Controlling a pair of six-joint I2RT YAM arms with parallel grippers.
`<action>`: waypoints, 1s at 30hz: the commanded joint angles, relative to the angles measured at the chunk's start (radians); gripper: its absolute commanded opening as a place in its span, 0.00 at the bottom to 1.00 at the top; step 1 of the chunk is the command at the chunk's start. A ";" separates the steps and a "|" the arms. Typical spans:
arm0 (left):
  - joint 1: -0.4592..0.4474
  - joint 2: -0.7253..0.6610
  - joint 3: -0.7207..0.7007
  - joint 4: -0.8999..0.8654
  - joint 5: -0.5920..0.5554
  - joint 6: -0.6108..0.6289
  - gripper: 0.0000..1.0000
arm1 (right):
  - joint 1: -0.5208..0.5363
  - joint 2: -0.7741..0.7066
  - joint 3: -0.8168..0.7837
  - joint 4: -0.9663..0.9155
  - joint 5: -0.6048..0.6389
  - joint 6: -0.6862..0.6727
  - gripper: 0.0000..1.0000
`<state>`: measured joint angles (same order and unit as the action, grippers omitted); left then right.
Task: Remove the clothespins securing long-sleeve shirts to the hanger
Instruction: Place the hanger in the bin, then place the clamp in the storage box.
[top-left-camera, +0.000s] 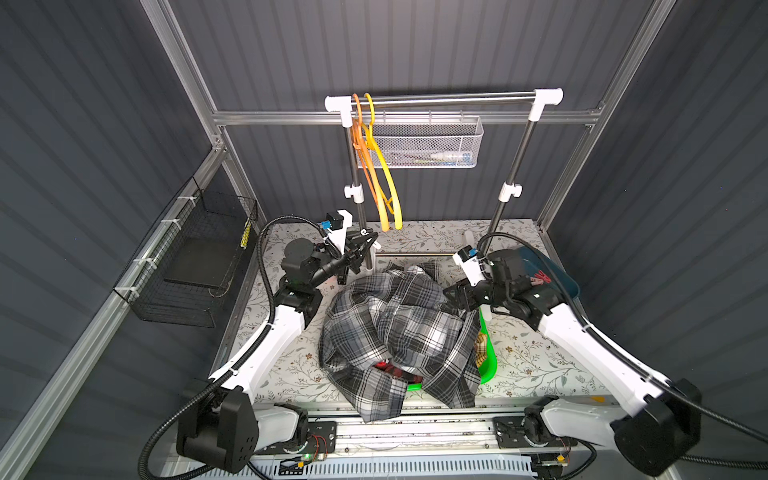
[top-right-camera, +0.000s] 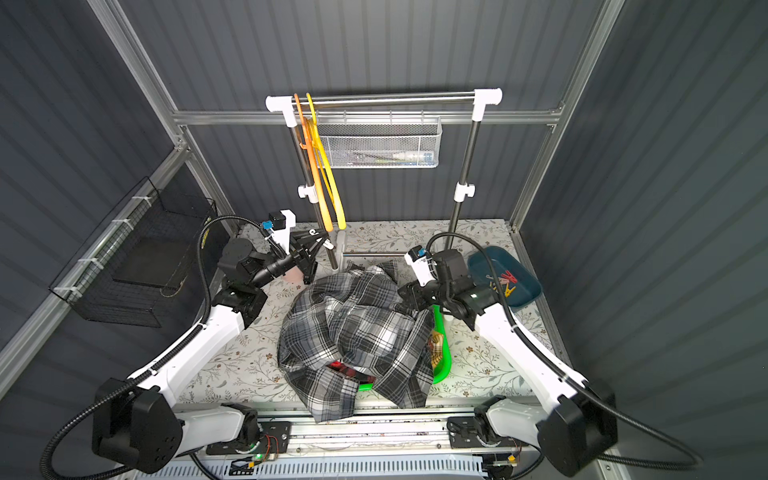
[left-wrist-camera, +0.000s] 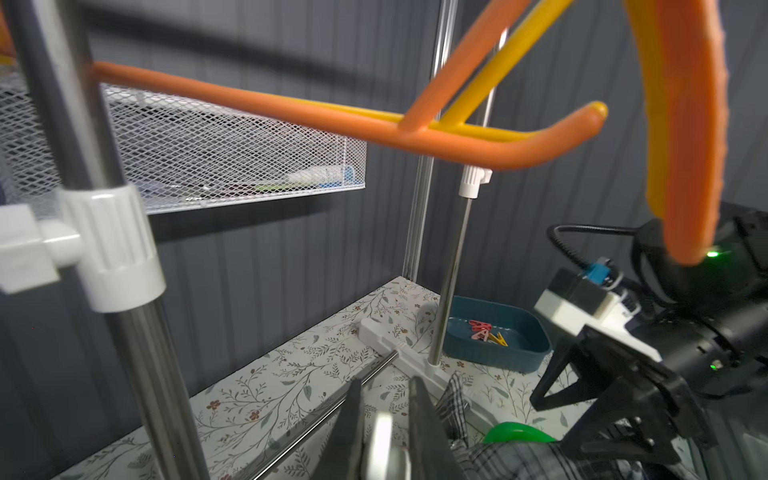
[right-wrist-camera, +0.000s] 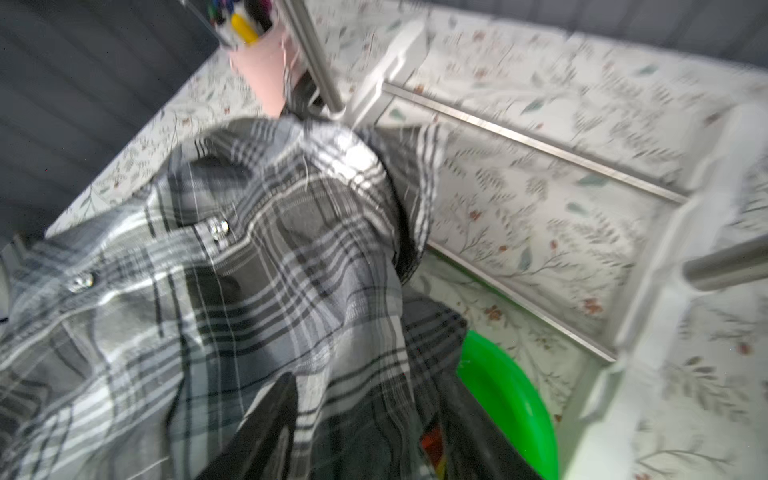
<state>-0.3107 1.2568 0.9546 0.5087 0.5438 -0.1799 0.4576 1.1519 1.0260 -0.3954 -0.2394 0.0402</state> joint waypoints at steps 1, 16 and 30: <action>-0.019 -0.038 -0.026 -0.035 -0.071 -0.074 0.00 | 0.026 -0.090 -0.010 0.094 0.133 0.014 0.59; -0.047 -0.001 -0.004 -0.129 -0.126 -0.178 0.00 | 0.312 0.155 0.112 0.416 0.180 0.006 0.61; -0.047 0.021 0.020 -0.193 -0.121 -0.205 0.00 | 0.346 0.395 0.307 0.492 0.037 0.018 0.59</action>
<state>-0.3531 1.2682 0.9417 0.3447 0.4187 -0.3714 0.7918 1.5284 1.3006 0.0681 -0.1627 0.0509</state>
